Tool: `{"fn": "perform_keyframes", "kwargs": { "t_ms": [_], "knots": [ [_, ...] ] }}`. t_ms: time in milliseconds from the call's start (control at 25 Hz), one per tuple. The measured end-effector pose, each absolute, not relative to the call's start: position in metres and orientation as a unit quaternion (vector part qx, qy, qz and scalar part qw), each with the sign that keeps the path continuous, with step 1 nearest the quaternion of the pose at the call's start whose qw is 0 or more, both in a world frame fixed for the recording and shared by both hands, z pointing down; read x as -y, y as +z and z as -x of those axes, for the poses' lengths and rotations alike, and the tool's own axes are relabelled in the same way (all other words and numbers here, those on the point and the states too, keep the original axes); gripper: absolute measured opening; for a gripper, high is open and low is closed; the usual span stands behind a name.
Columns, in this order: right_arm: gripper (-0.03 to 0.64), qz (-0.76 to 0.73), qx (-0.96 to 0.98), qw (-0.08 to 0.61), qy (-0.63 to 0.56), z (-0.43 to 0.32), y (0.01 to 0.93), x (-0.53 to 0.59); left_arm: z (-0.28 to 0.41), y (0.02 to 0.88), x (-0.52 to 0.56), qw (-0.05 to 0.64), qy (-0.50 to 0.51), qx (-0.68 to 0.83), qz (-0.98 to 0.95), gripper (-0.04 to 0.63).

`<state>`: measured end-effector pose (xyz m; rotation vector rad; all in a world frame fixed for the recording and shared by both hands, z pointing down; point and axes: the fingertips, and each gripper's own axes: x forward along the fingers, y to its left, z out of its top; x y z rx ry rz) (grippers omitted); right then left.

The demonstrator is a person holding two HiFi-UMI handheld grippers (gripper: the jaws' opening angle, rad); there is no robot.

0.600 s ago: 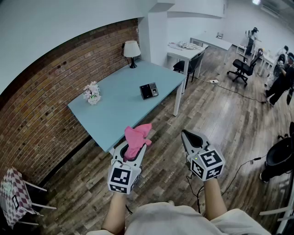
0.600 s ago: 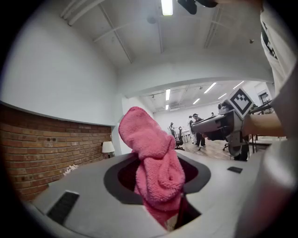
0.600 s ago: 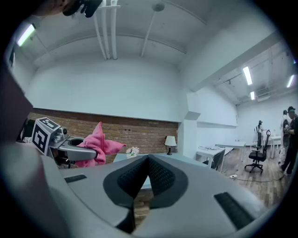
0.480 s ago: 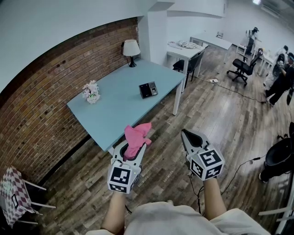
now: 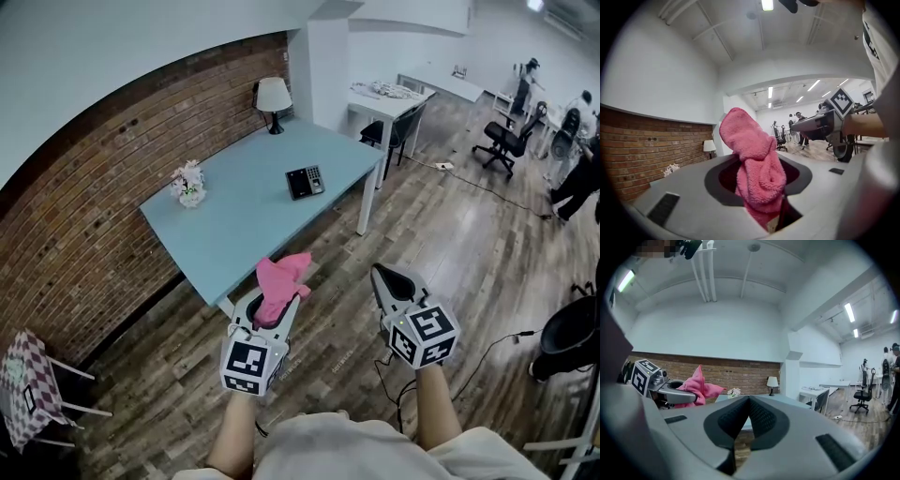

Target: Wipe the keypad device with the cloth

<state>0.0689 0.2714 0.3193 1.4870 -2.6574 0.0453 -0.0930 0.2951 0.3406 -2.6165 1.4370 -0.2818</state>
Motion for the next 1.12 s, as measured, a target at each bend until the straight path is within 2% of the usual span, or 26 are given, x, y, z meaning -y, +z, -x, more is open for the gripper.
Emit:
{"fn": "perform_keyframes", "kwargs": {
  "t_ms": [160,400,640,1120],
  "knots": [
    [0.005,-0.476,0.877,0.065,-0.002,-0.077,0.321,-0.266,0.086,0.339,-0.286,0.07,-0.094,-0.492,0.863,0.207],
    [0.006,-0.454,0.89,0.04,0.013,-0.093,0.322,-0.254,0.065,0.345,-0.283,0.069,-0.096,-0.498,0.859,0.207],
    [0.006,-0.443,0.895,0.044,0.021,-0.091,0.326,-0.232,0.06,0.348,-0.266,0.063,-0.102,-0.502,0.856,0.207],
    [0.006,-0.447,0.891,0.062,0.047,-0.083,0.354,-0.133,0.075,0.371,-0.162,0.047,-0.107,-0.503,0.856,0.207]
  ]
}}
